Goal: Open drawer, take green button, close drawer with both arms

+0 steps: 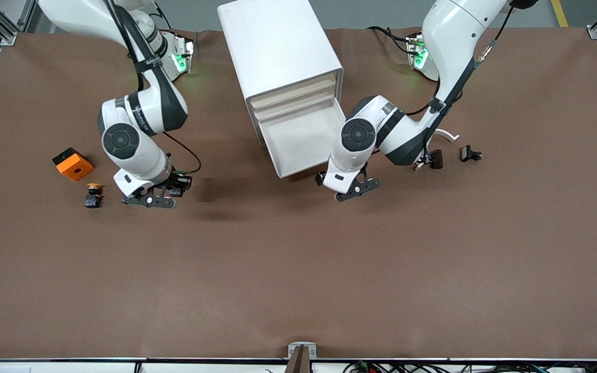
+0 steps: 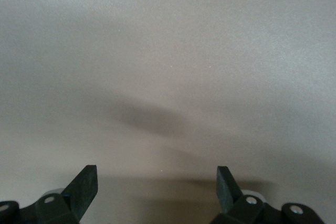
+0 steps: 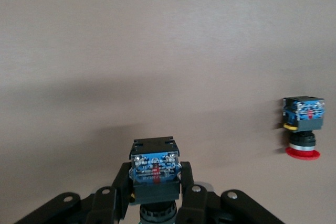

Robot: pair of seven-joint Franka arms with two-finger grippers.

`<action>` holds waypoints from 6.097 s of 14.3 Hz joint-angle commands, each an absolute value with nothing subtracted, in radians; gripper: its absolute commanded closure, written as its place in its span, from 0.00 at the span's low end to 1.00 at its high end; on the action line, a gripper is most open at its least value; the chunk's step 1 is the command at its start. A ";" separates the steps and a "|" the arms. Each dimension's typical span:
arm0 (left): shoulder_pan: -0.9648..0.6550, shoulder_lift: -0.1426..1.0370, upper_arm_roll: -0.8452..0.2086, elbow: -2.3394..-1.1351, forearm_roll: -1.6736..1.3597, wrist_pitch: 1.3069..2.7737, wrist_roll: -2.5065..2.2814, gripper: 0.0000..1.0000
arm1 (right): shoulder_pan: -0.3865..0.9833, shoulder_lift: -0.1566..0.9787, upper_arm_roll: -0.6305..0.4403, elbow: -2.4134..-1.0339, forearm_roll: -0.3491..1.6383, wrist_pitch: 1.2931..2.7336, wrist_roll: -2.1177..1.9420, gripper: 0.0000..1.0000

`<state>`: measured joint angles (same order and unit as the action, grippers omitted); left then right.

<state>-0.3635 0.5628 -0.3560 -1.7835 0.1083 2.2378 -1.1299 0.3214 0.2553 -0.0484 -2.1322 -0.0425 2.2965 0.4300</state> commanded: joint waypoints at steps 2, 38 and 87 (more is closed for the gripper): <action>-0.390 0.591 -0.359 -1.761 0.132 2.238 -1.175 0.00 | 0.244 0.247 -0.031 -2.178 -0.061 2.345 0.423 1.00; -0.472 0.692 -0.531 -1.704 -0.244 2.096 -1.428 0.00 | 0.180 0.338 -0.029 -1.945 -0.058 2.122 0.422 0.00; -0.092 -0.190 0.008 -2.082 0.044 1.758 -0.091 0.00 | 0.060 0.055 -0.078 -1.423 -0.006 1.252 0.061 0.00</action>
